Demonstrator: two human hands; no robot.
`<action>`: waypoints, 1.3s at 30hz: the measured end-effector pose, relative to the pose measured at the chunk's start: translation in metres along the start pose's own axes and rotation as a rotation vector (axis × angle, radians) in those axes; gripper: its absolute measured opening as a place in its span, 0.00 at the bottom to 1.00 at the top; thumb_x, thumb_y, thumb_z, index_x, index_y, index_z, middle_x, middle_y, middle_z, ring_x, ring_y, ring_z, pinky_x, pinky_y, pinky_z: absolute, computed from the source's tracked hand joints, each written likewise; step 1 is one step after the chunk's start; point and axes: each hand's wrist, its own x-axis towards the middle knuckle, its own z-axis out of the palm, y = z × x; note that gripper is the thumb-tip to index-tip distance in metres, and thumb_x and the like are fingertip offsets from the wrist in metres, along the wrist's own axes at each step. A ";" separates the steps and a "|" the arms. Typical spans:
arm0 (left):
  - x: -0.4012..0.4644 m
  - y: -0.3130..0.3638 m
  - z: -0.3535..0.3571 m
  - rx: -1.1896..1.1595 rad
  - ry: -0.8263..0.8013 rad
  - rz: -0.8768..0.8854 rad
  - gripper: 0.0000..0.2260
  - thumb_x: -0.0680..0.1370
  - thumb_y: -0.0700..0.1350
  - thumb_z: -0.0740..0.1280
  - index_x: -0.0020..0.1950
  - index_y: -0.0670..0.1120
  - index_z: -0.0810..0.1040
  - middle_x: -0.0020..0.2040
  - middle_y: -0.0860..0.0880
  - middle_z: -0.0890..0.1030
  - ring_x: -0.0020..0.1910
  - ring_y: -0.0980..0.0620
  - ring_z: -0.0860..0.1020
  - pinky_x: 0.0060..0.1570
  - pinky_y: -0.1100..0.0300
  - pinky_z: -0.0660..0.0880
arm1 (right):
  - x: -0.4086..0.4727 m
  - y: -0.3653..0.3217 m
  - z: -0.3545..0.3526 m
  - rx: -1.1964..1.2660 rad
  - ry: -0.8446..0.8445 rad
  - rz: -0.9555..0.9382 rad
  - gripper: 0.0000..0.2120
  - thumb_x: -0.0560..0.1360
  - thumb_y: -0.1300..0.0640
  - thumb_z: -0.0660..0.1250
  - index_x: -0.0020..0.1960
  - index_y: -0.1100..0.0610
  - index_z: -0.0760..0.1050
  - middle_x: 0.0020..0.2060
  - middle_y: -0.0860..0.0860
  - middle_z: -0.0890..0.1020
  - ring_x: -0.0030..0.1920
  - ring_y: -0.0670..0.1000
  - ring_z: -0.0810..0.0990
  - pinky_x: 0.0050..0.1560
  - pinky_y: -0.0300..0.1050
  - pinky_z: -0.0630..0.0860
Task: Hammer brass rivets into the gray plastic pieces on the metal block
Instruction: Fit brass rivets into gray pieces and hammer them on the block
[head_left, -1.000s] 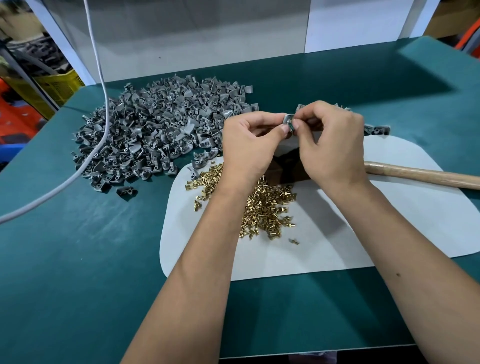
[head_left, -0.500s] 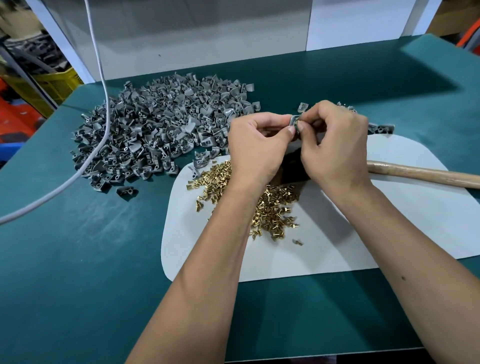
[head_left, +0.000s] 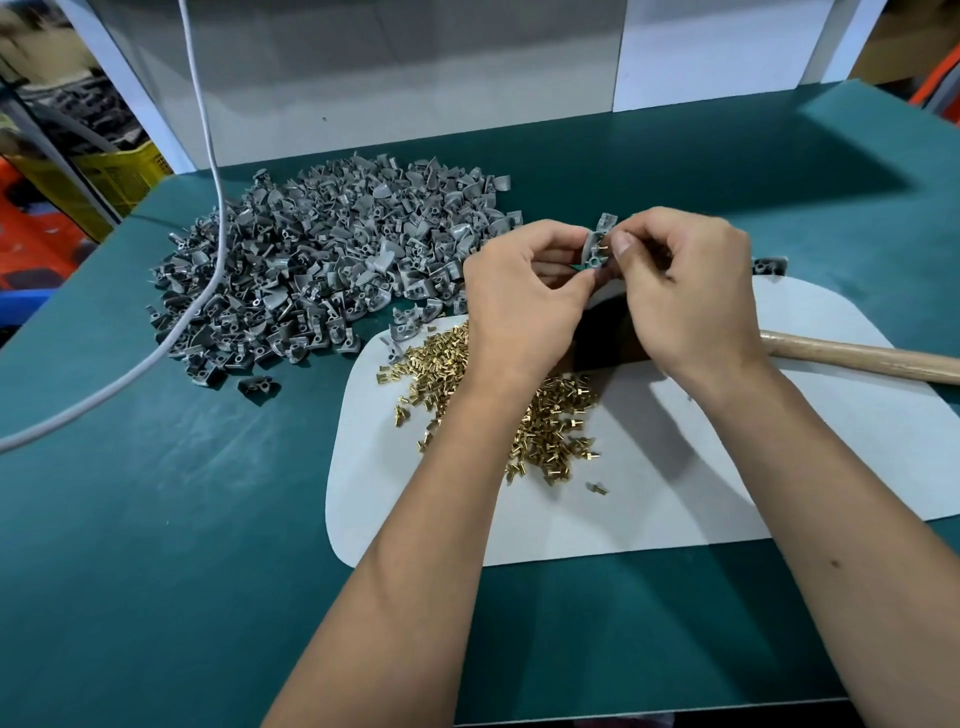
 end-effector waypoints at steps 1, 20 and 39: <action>-0.001 0.000 0.000 0.001 0.003 -0.003 0.12 0.70 0.34 0.79 0.47 0.48 0.86 0.41 0.54 0.86 0.40 0.58 0.85 0.46 0.61 0.83 | 0.000 0.000 -0.001 0.007 -0.010 0.002 0.08 0.79 0.63 0.66 0.48 0.60 0.84 0.41 0.52 0.85 0.43 0.51 0.82 0.49 0.45 0.77; 0.001 -0.008 -0.008 0.168 -0.275 -0.171 0.08 0.78 0.40 0.74 0.55 0.50 0.87 0.64 0.50 0.79 0.59 0.63 0.79 0.66 0.65 0.73 | 0.015 0.068 -0.102 -0.599 -0.734 0.314 0.14 0.71 0.45 0.77 0.49 0.49 0.77 0.41 0.44 0.79 0.45 0.54 0.78 0.45 0.47 0.71; 0.002 -0.009 -0.006 0.105 -0.216 -0.241 0.07 0.73 0.37 0.77 0.41 0.48 0.86 0.50 0.59 0.81 0.55 0.60 0.82 0.62 0.61 0.76 | 0.026 0.008 -0.074 -0.296 -0.501 0.065 0.18 0.85 0.49 0.58 0.41 0.55 0.77 0.33 0.55 0.80 0.35 0.54 0.78 0.40 0.52 0.76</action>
